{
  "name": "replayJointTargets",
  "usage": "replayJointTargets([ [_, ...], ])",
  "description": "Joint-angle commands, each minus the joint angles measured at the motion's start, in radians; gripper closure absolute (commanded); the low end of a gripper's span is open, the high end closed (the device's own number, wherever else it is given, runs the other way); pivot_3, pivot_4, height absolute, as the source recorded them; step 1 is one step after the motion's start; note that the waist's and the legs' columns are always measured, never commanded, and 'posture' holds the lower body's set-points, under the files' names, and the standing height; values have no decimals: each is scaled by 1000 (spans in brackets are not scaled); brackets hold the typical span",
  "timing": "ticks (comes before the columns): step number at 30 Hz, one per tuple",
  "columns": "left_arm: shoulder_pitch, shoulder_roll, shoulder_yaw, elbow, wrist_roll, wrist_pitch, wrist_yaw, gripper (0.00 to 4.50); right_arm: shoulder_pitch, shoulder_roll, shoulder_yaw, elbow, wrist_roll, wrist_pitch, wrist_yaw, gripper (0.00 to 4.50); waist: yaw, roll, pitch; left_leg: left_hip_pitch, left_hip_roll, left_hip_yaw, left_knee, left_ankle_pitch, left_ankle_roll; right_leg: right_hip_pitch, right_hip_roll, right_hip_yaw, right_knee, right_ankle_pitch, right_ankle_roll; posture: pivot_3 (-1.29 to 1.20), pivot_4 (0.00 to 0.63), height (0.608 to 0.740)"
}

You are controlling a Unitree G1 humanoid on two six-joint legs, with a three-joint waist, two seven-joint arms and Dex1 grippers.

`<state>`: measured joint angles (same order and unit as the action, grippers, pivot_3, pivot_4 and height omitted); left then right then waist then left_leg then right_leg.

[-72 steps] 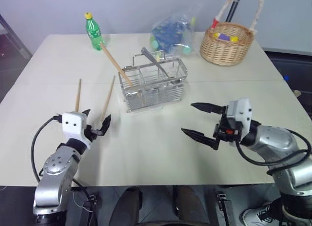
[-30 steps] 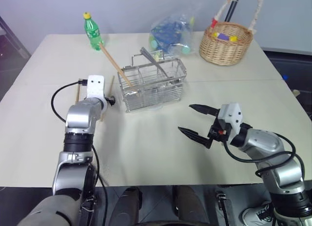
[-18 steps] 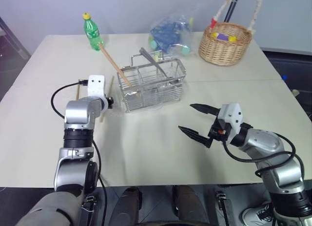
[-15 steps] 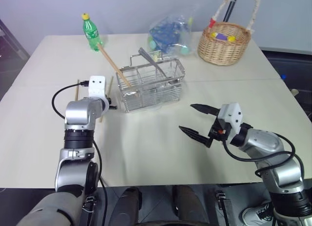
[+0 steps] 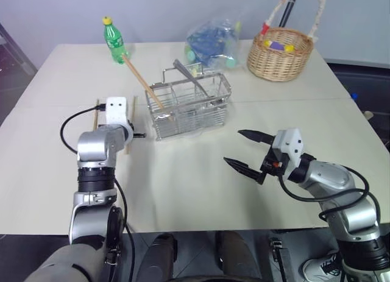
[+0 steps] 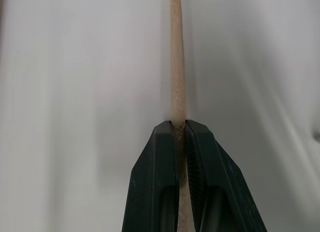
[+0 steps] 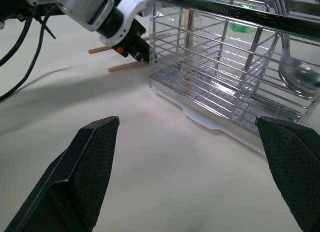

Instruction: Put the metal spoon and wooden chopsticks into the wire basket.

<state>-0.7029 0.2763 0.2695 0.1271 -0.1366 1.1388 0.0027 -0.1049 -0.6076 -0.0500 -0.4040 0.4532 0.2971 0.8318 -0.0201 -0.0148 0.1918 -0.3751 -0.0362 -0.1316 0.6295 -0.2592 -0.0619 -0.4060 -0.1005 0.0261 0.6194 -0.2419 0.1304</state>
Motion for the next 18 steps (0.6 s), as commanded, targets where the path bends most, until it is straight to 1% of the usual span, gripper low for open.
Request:
replayJointTargets([
  [1, -10, 58, 98, -102, -30, -81, -16, 4467, -6, -1, -20, -5, 4, -17, -1, 0, 3, -1, 0, 0, 0, 0, 0, 0, 0, 0, 0, 0, 0, 0, 0, 0, 150, 740],
  [2, -9, 83, 106, -127, -31, -129, -31, 4467, -6, 0, -19, -4, 4, -17, -2, 0, 4, -1, 1, -1, 0, 0, 0, 0, 0, 0, 0, 0, 0, 0, 0, 0, 150, 740],
  [4, 24, 149, 81, -177, 1, -348, -82, 4467, -6, 2, -19, -2, 3, -18, -4, 0, 4, -1, 1, -1, 0, 0, 0, 0, -1, -1, 0, 0, 0, 0, 0, 0, 150, 740],
  [5, 34, 174, 81, -194, -3, -396, -104, 4467, -6, 3, -18, -1, 3, -18, -4, 0, 7, -1, 1, -1, 0, 0, 0, 1, -2, -1, 0, 0, 0, 0, 0, 0, 150, 740],
  [6, 26, 187, 128, -211, -49, -424, -134, 4467, -6, 5, -17, 1, 3, -20, -5, 0, 8, -1, 1, -1, 0, 0, 0, 1, -3, -1, 0, 0, -1, 0, 0, 0, 150, 740],
  [9, 12, 204, 217, -232, -157, -465, -199, 4467, -6, 10, -13, 7, 1, -26, -5, 0, 11, -1, 0, -1, 0, 0, 0, 1, -2, 0, -1, 0, -1, 0, 0, 0, 150, 740],
  [12, 4, 226, 271, -265, -306, -515, -350, 4467, 4, 20, -9, 15, -2, -46, -1, 0, 9, -1, 0, -1, -1, 0, 0, 1, -2, 0, -1, 0, -1, 0, 0, 0, 150, 740],
  [15, -12, 231, 285, -258, -401, -543, -429, 4467, 2, 28, -3, 18, -6, -55, -1, 0, 7, -1, 0, -1, -1, 0, 0, 1, -2, 0, -1, 0, -1, 0, 0, 0, 150, 740],
  [18, -82, 217, 296, -233, -545, -529, -501, 4467, -5, 34, 0, 25, -12, -61, -1, 0, 7, -2, 1, -1, -1, 0, 0, 1, -1, 0, -1, 0, -1, 0, 0, 0, 150, 740],
])
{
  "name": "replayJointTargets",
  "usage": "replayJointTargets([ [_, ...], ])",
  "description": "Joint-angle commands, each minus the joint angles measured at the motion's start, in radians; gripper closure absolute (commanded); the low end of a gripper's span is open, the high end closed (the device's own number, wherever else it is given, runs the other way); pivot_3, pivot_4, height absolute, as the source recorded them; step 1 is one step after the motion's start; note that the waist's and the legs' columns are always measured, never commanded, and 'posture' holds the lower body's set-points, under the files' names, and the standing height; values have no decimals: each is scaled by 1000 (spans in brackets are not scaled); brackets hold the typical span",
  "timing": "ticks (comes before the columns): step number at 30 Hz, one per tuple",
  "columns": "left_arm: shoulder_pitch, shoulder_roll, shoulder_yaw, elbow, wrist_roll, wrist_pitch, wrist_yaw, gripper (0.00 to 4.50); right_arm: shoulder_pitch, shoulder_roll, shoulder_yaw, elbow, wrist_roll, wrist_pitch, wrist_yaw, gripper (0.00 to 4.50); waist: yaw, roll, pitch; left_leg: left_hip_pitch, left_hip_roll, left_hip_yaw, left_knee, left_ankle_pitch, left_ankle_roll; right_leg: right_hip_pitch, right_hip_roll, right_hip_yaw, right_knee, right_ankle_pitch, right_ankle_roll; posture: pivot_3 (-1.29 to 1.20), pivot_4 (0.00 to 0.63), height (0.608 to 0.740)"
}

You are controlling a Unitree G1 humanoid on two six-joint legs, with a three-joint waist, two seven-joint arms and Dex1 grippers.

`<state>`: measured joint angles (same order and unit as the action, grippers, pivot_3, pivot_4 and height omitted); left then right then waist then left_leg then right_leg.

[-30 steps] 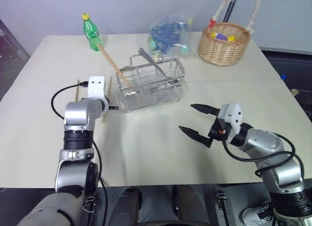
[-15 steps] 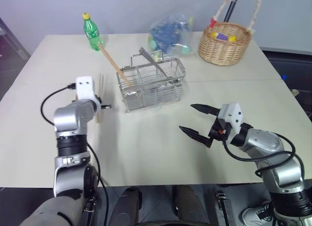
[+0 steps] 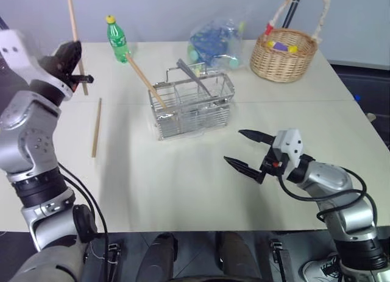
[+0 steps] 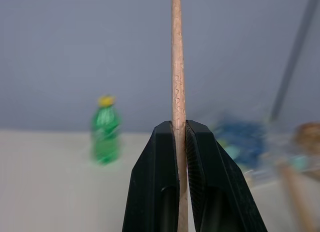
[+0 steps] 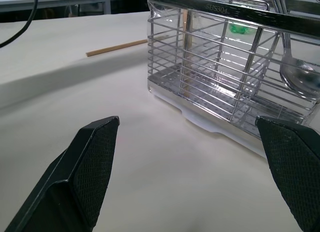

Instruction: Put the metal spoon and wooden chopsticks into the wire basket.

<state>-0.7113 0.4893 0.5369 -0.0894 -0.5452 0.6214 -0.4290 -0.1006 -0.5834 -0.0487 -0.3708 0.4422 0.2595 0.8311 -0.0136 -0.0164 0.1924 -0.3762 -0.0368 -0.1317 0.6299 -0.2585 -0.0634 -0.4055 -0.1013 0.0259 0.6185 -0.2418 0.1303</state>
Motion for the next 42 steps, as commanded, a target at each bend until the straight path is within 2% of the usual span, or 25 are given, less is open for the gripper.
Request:
replayJointTargets([
  [1, -86, 4, 27, -10, -167, -4, -81, 4467, -10, 12, 0, -7, -2, -26, 0, 0, 0, 0, 0, 0, 0, 0, 0, 0, 0, 0, 0, 0, 0, 0, 0, 0, 150, 740],
  [5, -126, -51, -37, 32, -258, 16, -134, 4467, -15, 29, 7, -2, -15, -35, -14, 0, -1, 0, 0, 0, 0, 0, 0, 0, 0, 0, 0, 0, 0, 0, 0, 0, 150, 740],
  [12, -61, -175, -146, 78, -295, -4, -190, 4467, -9, 68, 22, 0, -42, -55, -48, 0, -7, 0, 0, 1, 0, 0, 0, 0, 0, 1, 0, 0, 1, 0, 0, 0, 150, 740],
  [19, -77, -188, -161, 173, -288, -51, -223, 4467, -8, 105, 47, -6, -64, -68, -79, 0, -3, 0, 0, 1, 0, 0, 0, 0, 0, 0, 0, 0, 1, 0, 0, 0, 150, 740],
  [30, -43, -205, -215, 150, -254, -96, -228, 4467, -3, 125, 57, -13, -76, -77, -105, 0, -3, 0, 0, 1, 0, 0, 0, 0, 0, 0, 0, 0, 1, 0, 0, 0, 150, 740],
  [42, 72, -287, -344, 61, -84, -287, -177, 4467, -35, 118, 52, 3, -68, -67, -96, 0, -1, 0, 0, 1, 0, 0, 0, 0, 0, 0, 0, 0, 1, 0, 0, 0, 150, 740],
])
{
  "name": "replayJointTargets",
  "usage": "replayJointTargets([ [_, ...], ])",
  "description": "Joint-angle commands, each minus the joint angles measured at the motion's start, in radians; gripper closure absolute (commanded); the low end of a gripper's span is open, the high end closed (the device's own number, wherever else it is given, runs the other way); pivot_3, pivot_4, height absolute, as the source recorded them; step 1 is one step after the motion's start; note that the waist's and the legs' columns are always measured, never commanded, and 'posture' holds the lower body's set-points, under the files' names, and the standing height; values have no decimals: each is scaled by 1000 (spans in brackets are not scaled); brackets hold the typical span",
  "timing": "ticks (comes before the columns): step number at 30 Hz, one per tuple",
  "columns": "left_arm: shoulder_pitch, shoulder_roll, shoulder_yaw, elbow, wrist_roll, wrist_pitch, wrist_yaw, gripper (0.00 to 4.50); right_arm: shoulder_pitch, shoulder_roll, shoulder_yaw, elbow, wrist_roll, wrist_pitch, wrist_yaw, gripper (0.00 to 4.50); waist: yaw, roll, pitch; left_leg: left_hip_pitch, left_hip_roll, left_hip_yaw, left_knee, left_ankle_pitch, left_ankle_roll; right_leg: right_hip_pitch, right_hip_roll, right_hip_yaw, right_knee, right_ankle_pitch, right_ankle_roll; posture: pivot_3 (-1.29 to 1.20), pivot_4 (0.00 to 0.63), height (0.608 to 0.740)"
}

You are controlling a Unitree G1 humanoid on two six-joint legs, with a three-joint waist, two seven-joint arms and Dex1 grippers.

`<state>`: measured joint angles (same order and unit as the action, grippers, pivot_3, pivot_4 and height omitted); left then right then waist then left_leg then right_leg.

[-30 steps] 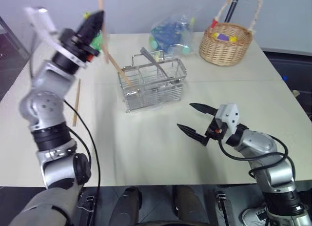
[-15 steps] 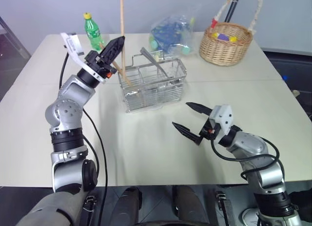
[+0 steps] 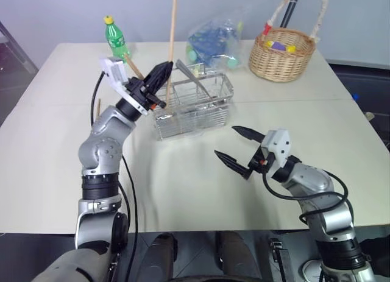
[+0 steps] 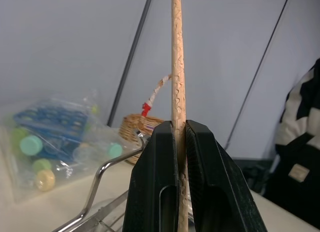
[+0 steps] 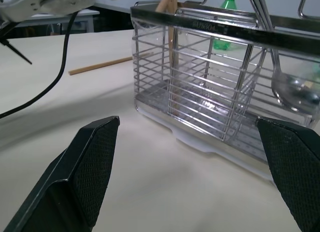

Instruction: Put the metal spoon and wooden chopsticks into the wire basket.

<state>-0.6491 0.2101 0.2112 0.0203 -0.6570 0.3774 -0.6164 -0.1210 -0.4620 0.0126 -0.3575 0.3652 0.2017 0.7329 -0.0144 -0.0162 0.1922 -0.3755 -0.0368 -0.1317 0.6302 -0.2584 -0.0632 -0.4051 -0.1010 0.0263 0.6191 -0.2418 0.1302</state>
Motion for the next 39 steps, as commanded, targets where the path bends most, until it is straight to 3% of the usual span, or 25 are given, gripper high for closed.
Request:
replayJointTargets([
  [1, 16, -12, -26, -49, 41, -62, 12, 4467, -18, -2, -7, -11, 9, -7, 1, 0, 0, 0, 0, 0, 0, 0, 0, 0, 0, 0, 0, 0, 0, 0, 0, 0, 150, 740],
  [26, -3, -11, -63, 9, 166, -202, 45, 4467, -15, 10, -3, -31, 15, 23, -17, 0, 1, 0, 0, 0, 0, 0, 0, 0, 0, 0, 0, 0, 0, 0, 0, 0, 150, 740],
  [29, 7, -13, -67, 7, 170, -206, 40, 3333, -18, 9, -3, -30, 15, 24, -17, 0, 0, 0, 0, 0, 0, 0, 0, 0, 0, 0, 0, 0, 0, 0, 0, 0, 150, 740],
  [34, 12, -15, -70, -3, 168, -201, 43, 792, -18, 6, -4, -29, 16, 24, -14, 0, 0, 0, 0, 0, 0, 0, 0, 0, 0, 0, 0, 0, 0, 0, 0, 0, 150, 740],
  [39, 16, -9, -60, -10, 162, -193, 51, 792, -18, 5, -5, -26, 17, 25, -12, 0, 0, 0, 0, 0, 0, 0, 0, 0, 0, 0, 0, 0, 0, 0, 0, 0, 150, 740],
])
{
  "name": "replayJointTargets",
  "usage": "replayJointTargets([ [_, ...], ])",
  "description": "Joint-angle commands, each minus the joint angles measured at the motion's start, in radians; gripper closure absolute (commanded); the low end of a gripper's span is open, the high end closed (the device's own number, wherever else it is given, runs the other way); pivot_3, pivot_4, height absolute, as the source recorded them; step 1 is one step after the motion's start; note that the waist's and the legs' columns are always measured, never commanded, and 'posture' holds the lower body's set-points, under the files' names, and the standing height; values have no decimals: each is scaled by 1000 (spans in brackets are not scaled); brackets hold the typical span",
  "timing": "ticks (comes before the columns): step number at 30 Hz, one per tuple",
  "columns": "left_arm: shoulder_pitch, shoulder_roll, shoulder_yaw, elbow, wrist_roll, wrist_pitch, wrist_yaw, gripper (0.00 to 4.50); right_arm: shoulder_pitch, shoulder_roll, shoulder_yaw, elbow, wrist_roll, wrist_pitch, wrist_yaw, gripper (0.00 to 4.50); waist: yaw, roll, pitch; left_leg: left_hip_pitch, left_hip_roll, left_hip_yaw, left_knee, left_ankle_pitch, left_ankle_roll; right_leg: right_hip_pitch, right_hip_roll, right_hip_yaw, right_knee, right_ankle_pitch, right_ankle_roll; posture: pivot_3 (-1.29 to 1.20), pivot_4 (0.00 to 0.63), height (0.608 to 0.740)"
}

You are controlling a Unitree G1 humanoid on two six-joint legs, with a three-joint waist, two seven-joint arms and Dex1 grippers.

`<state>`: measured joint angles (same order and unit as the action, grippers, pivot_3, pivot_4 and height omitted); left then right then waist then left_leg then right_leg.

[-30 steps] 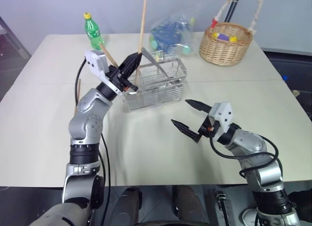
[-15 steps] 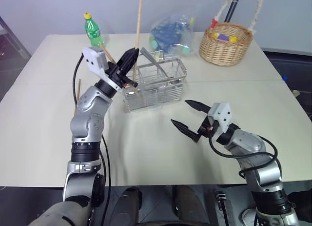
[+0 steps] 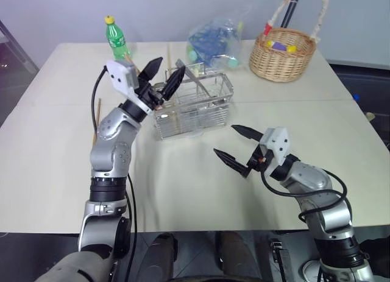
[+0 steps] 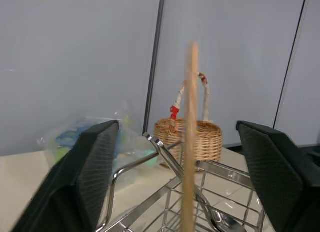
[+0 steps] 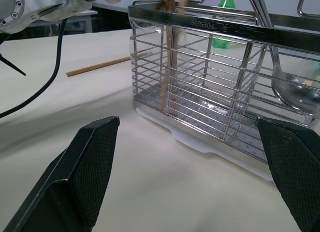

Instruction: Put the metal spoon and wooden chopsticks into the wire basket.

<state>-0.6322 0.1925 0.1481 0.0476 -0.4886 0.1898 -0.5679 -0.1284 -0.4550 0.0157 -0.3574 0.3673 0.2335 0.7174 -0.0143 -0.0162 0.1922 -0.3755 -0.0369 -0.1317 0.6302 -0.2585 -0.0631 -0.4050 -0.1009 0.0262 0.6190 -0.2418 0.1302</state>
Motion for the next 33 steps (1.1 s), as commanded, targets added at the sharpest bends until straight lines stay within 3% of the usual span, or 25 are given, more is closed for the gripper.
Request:
replayJointTargets([
  [1, -1, 10, 6, -40, -10, -3, 3, 792, -11, -2, -8, -25, 14, -7, 4, 0, 0, 0, 0, 0, 0, 0, 0, 0, 0, 0, 0, 0, 0, 0, 0, 0, 150, 740],
  [10, -47, 48, 62, -121, -101, 74, 36, 792, -10, -5, -9, -22, 15, -8, 13, 0, -2, 0, 0, 0, 0, 0, 0, 0, 0, 0, 0, 0, 0, 0, 0, 0, 150, 740],
  [21, -159, 296, 284, -164, -176, 218, 235, 792, -45, -50, -9, -38, 53, -3, 97, 0, -2, 0, 0, 0, 0, 0, 0, 0, 0, 0, 0, 0, 0, 0, 0, 0, 150, 740],
  [33, 102, 464, 335, -199, 38, 452, 521, 792, -134, -127, -15, -117, 164, 82, 191, 0, -2, -1, 0, 0, 0, -1, 0, 0, 0, 0, 0, 0, 1, 0, 0, 0, 150, 740],
])
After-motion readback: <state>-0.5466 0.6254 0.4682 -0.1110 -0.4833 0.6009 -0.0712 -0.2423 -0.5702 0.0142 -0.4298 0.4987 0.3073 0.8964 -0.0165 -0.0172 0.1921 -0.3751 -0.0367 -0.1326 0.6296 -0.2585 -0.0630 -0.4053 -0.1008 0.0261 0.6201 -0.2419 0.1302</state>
